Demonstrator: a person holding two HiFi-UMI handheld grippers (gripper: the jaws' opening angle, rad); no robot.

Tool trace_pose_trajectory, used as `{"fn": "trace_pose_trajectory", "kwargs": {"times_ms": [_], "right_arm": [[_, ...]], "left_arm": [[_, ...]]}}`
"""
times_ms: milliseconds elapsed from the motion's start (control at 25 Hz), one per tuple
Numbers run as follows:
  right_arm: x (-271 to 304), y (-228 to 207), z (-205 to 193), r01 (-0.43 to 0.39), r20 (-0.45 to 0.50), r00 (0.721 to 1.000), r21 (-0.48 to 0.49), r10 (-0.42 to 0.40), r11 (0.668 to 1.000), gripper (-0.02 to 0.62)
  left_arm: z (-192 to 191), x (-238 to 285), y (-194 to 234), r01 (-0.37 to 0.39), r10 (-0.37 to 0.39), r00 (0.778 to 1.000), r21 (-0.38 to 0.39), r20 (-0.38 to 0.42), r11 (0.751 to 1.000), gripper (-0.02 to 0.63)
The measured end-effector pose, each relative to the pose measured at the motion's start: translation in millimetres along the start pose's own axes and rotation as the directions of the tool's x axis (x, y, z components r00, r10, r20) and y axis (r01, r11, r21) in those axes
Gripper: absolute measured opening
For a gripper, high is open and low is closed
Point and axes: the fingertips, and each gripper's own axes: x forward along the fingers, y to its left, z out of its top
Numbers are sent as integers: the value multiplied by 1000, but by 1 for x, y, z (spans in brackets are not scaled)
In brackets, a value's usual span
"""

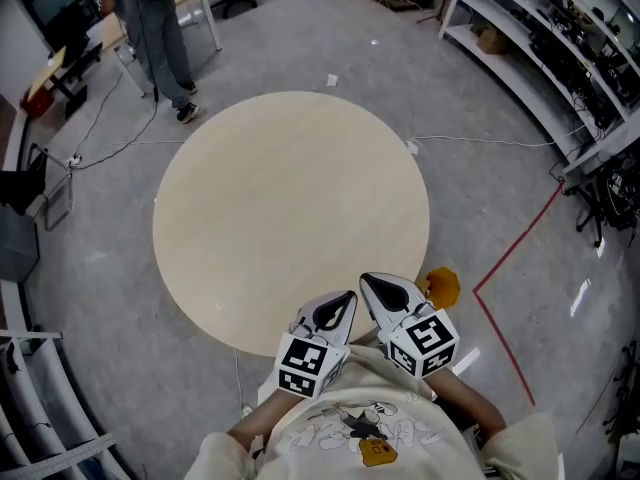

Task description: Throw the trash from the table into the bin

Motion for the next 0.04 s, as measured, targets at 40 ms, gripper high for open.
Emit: {"fn": "trace_pose_trajectory", "kwargs": {"times_ms": [40], "right_arm": [[3, 3, 2, 0, -2, 1000, -2, 0, 1000, 5]], "left_arm": [[1, -2, 4, 1, -1, 1000, -3, 1, 1000, 5]]}}
